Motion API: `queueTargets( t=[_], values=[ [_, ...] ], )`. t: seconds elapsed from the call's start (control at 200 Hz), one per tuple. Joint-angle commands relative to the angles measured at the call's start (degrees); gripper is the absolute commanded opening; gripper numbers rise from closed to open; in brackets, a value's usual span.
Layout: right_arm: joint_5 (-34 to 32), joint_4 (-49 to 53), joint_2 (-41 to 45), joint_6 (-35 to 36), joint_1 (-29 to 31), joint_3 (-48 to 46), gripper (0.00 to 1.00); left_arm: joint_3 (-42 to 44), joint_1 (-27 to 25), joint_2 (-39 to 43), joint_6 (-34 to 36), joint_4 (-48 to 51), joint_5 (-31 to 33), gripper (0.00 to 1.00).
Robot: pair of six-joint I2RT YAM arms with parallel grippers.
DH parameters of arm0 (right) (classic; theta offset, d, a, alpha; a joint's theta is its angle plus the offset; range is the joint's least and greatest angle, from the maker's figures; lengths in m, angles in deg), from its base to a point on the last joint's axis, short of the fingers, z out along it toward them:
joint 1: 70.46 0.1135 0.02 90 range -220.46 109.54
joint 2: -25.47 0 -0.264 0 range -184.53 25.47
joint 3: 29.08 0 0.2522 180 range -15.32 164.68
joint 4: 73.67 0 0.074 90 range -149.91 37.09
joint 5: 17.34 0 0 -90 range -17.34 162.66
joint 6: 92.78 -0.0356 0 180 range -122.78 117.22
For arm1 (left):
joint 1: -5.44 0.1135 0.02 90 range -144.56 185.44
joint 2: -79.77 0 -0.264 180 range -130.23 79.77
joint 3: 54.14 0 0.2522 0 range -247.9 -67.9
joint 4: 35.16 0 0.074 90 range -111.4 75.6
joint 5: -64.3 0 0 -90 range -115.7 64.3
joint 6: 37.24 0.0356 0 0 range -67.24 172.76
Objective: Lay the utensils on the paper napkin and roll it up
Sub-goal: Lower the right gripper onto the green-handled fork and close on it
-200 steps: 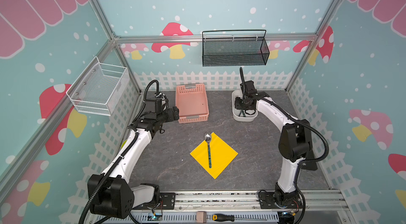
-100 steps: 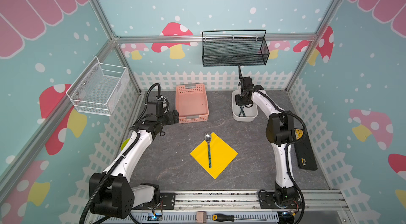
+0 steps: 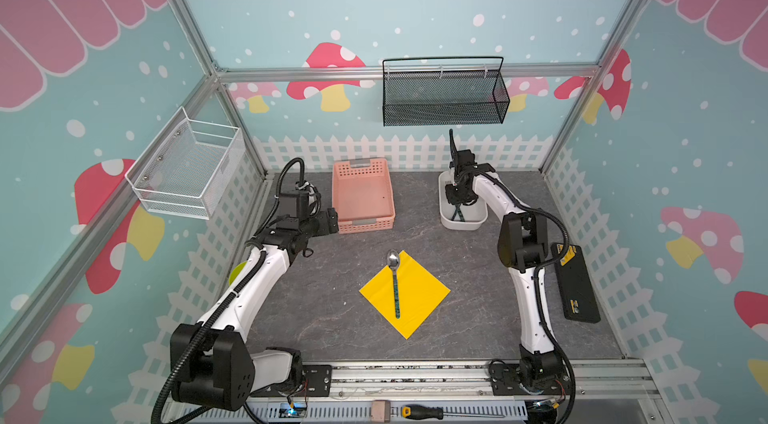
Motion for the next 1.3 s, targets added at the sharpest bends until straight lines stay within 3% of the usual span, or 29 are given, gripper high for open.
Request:
queueTargets(
  t=[0.0, 0.62, 0.946, 1.296],
  values=[
    [-1.7, 1.3, -2.2, 1.9, -0.3, 2.3, 0.27, 0.8, 0.2, 0.2, 1.0, -0.7, 1.4, 0.93],
    [-1.3, 3.2, -7.3, 2.7, -0.4, 5.0, 0.30, 1.2, 0.2, 0.6, 1.7, -0.4, 3.1, 0.93],
    [-1.0, 3.7, -7.4, 4.1, -0.4, 5.0, 0.22, 1.1, 0.3, 1.0, 1.7, 0.0, 3.5, 0.93],
    [-0.8, 8.8, -6.7, 5.5, -0.5, 5.0, 0.28, 1.5, 0.1, 1.7, 1.7, 0.6, 3.6, 0.93]
  ],
)
